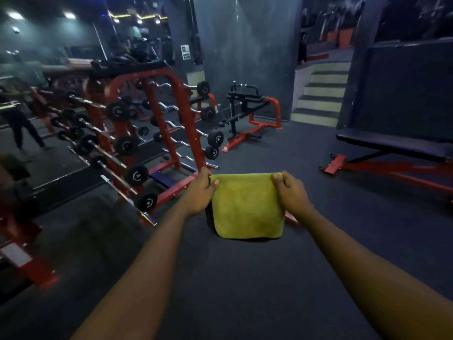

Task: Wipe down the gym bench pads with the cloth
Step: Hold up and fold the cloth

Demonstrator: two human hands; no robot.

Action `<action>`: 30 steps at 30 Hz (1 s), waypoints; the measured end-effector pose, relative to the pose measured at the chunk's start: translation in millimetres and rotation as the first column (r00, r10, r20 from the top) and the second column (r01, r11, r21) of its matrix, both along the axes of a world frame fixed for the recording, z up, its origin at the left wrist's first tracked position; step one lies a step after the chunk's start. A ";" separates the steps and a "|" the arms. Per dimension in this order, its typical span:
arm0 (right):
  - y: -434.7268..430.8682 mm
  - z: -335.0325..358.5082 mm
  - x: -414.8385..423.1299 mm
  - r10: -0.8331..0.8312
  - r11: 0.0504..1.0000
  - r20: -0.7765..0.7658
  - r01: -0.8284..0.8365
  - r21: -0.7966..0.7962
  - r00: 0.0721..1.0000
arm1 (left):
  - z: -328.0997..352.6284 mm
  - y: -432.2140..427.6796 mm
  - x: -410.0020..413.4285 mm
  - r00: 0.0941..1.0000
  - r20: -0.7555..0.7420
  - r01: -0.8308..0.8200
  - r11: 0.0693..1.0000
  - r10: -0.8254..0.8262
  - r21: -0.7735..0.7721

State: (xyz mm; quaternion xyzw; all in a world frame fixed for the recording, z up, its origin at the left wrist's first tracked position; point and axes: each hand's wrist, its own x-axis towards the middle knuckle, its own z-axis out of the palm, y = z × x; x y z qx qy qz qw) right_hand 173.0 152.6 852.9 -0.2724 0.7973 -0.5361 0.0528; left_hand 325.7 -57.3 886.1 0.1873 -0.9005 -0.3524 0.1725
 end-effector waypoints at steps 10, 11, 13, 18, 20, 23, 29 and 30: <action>-124.2 -15.6 -247.1 -0.119 0.993 0.076 0.118 0.029 0.990 | -14.4 -144.3 -274.6 0.992 0.090 0.082 0.997 -0.083 0.010; -139.2 -24.9 -281.8 -0.151 0.988 0.081 0.148 0.035 0.985 | -23.4 -162.7 -314.4 0.989 0.110 0.098 0.995 -0.098 0.005; -161.9 -39.3 -330.3 -0.190 0.981 0.082 0.188 0.041 0.978 | -37.8 -191.3 -372.2 0.983 0.119 0.141 0.990 -0.139 -0.010; -205.9 -75.0 -439.6 -0.327 0.944 0.109 0.318 0.091 0.939 | -66.6 -246.0 -508.6 0.955 0.182 0.243 0.970 -0.235 -0.022; -219.5 -88.5 -483.3 -0.371 0.927 0.133 0.358 0.108 0.919 | -77.5 -263.6 -567.2 0.938 0.221 0.284 0.958 -0.267 -0.048; -231.4 -114.4 -545.1 -0.450 0.892 0.180 0.434 0.122 0.875 | -96.4 -279.7 -651.2 0.908 0.265 0.351 0.935 -0.326 -0.054; -237.5 -191.6 -654.5 -0.543 0.839 0.311 0.514 0.175 0.780 | -160.9 -294.3 -795.0 0.818 0.381 0.476 0.879 -0.430 -0.030; -237.3 -216.6 -680.1 -0.555 0.832 0.329 0.520 0.195 0.764 | -183.8 -294.7 -827.0 0.793 0.419 0.494 0.869 -0.441 -0.021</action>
